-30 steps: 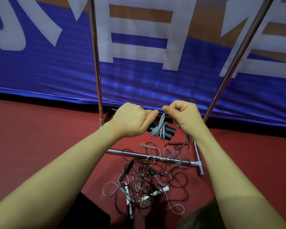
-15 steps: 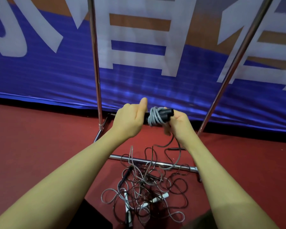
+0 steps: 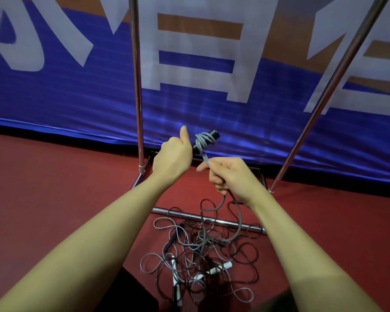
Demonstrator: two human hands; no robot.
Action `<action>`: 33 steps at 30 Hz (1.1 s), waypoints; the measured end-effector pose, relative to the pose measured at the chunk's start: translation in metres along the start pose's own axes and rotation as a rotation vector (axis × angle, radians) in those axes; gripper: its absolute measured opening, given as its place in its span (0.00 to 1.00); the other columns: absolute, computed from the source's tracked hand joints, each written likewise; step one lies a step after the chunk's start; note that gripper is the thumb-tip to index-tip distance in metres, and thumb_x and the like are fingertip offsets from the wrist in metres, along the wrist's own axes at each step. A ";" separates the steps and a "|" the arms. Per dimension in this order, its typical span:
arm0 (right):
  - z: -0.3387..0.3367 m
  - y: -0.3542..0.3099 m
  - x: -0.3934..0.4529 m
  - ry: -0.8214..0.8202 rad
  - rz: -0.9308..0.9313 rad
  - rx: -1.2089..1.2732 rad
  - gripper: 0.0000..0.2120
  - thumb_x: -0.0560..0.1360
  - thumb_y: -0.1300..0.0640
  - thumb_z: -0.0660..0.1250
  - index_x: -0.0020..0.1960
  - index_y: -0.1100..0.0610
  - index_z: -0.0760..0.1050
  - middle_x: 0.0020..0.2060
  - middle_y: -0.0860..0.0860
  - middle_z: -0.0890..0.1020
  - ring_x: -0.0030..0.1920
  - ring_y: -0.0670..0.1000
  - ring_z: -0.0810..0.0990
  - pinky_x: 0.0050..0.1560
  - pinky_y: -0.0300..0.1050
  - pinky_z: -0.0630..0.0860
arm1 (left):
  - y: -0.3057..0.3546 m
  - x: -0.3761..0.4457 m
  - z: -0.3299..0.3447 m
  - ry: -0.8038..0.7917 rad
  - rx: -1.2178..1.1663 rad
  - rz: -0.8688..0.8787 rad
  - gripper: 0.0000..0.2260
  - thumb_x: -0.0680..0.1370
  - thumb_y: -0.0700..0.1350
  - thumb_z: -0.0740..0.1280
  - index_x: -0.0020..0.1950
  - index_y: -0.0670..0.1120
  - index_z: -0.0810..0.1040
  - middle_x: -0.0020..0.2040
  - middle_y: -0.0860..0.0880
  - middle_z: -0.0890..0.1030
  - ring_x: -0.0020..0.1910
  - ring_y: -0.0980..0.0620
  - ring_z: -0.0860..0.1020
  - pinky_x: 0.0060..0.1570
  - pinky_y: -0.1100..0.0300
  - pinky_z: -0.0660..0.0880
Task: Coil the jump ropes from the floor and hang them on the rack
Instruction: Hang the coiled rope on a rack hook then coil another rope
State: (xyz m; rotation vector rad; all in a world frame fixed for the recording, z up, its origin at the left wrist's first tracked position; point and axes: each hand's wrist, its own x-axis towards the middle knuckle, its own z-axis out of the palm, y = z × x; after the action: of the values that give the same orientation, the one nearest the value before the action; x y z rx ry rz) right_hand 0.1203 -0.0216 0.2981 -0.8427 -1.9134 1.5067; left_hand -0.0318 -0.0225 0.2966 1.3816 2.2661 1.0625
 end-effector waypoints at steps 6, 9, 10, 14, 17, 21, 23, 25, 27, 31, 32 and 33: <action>-0.001 -0.010 -0.007 -0.020 -0.036 -0.065 0.10 0.80 0.62 0.59 0.43 0.60 0.77 0.21 0.42 0.64 0.23 0.43 0.59 0.24 0.35 0.58 | -0.013 0.009 0.006 0.032 0.297 0.069 0.22 0.83 0.48 0.43 0.70 0.42 0.68 0.58 0.38 0.76 0.57 0.38 0.74 0.44 0.51 0.64; -0.005 -0.014 -0.010 -0.002 -0.062 -0.174 0.09 0.79 0.63 0.62 0.42 0.60 0.78 0.23 0.47 0.66 0.23 0.45 0.61 0.25 0.38 0.61 | -0.017 0.006 0.008 0.001 0.442 0.131 0.20 0.83 0.46 0.45 0.67 0.41 0.70 0.56 0.38 0.77 0.54 0.38 0.76 0.41 0.52 0.63; -0.006 -0.015 -0.011 0.001 -0.073 -0.224 0.09 0.78 0.62 0.63 0.41 0.59 0.78 0.23 0.49 0.66 0.23 0.46 0.62 0.26 0.39 0.62 | -0.016 0.005 0.008 -0.001 0.465 0.147 0.21 0.84 0.48 0.45 0.62 0.39 0.73 0.55 0.37 0.78 0.53 0.37 0.76 0.42 0.52 0.64; -0.011 -0.016 -0.010 0.063 -0.160 -0.323 0.10 0.77 0.64 0.64 0.38 0.59 0.78 0.22 0.44 0.75 0.26 0.40 0.71 0.33 0.33 0.67 | -0.011 -0.002 0.011 -0.031 0.599 0.319 0.24 0.84 0.51 0.45 0.58 0.39 0.77 0.53 0.37 0.80 0.52 0.37 0.78 0.41 0.53 0.63; -0.018 -0.011 -0.008 0.153 -0.254 -0.464 0.12 0.77 0.58 0.66 0.37 0.62 0.77 0.30 0.57 0.78 0.31 0.45 0.71 0.37 0.42 0.68 | -0.008 -0.009 0.009 -0.052 0.711 0.524 0.21 0.84 0.49 0.45 0.60 0.42 0.75 0.50 0.39 0.81 0.49 0.37 0.78 0.35 0.54 0.61; -0.027 -0.009 -0.008 0.252 -0.257 -0.407 0.10 0.74 0.56 0.69 0.36 0.58 0.76 0.28 0.50 0.75 0.30 0.43 0.70 0.34 0.39 0.67 | 0.000 -0.020 0.003 0.009 0.731 0.805 0.17 0.83 0.45 0.49 0.45 0.45 0.75 0.40 0.42 0.81 0.39 0.39 0.79 0.31 0.55 0.60; -0.030 -0.010 -0.008 0.301 -0.207 -0.277 0.10 0.73 0.60 0.71 0.34 0.56 0.75 0.24 0.44 0.75 0.27 0.40 0.71 0.31 0.34 0.67 | 0.002 -0.025 -0.001 0.075 0.714 0.887 0.17 0.79 0.44 0.53 0.32 0.45 0.73 0.23 0.45 0.74 0.22 0.43 0.74 0.24 0.62 0.47; -0.030 -0.008 -0.007 0.333 -0.158 -0.195 0.11 0.71 0.61 0.72 0.33 0.56 0.74 0.22 0.43 0.75 0.23 0.40 0.69 0.27 0.34 0.66 | 0.000 -0.024 -0.001 0.145 0.648 0.936 0.18 0.75 0.44 0.53 0.27 0.45 0.72 0.17 0.48 0.67 0.14 0.45 0.65 0.29 0.65 0.39; -0.031 -0.006 -0.006 0.336 -0.123 -0.162 0.11 0.71 0.60 0.73 0.32 0.56 0.74 0.22 0.44 0.75 0.22 0.43 0.69 0.25 0.35 0.66 | -0.001 -0.024 0.000 0.145 0.576 1.018 0.16 0.74 0.43 0.53 0.27 0.44 0.71 0.17 0.48 0.66 0.13 0.45 0.63 0.28 0.67 0.42; -0.032 -0.002 -0.004 0.338 -0.102 -0.055 0.12 0.72 0.61 0.71 0.32 0.57 0.73 0.20 0.45 0.71 0.19 0.43 0.65 0.22 0.34 0.64 | 0.009 -0.031 -0.010 0.183 0.422 1.172 0.13 0.73 0.40 0.55 0.29 0.44 0.68 0.19 0.47 0.67 0.14 0.45 0.62 0.23 0.64 0.52; -0.032 -0.002 -0.004 0.344 -0.106 0.009 0.13 0.73 0.61 0.70 0.31 0.58 0.72 0.19 0.46 0.69 0.19 0.43 0.63 0.21 0.34 0.62 | 0.012 -0.033 -0.012 0.174 0.378 1.192 0.12 0.73 0.40 0.55 0.29 0.44 0.68 0.19 0.47 0.67 0.15 0.45 0.62 0.23 0.64 0.53; -0.032 -0.001 -0.003 0.352 -0.113 0.067 0.13 0.73 0.59 0.69 0.31 0.58 0.72 0.19 0.47 0.68 0.19 0.43 0.62 0.21 0.33 0.61 | 0.012 -0.032 -0.013 0.177 0.332 1.206 0.12 0.73 0.40 0.54 0.29 0.43 0.68 0.20 0.47 0.67 0.15 0.44 0.62 0.22 0.64 0.54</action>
State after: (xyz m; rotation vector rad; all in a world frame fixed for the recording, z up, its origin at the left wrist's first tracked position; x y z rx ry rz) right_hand 0.1462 -0.0041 0.3058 -0.8877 -1.6162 1.2541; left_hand -0.0152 -0.0526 0.3103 3.0450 1.6050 1.0932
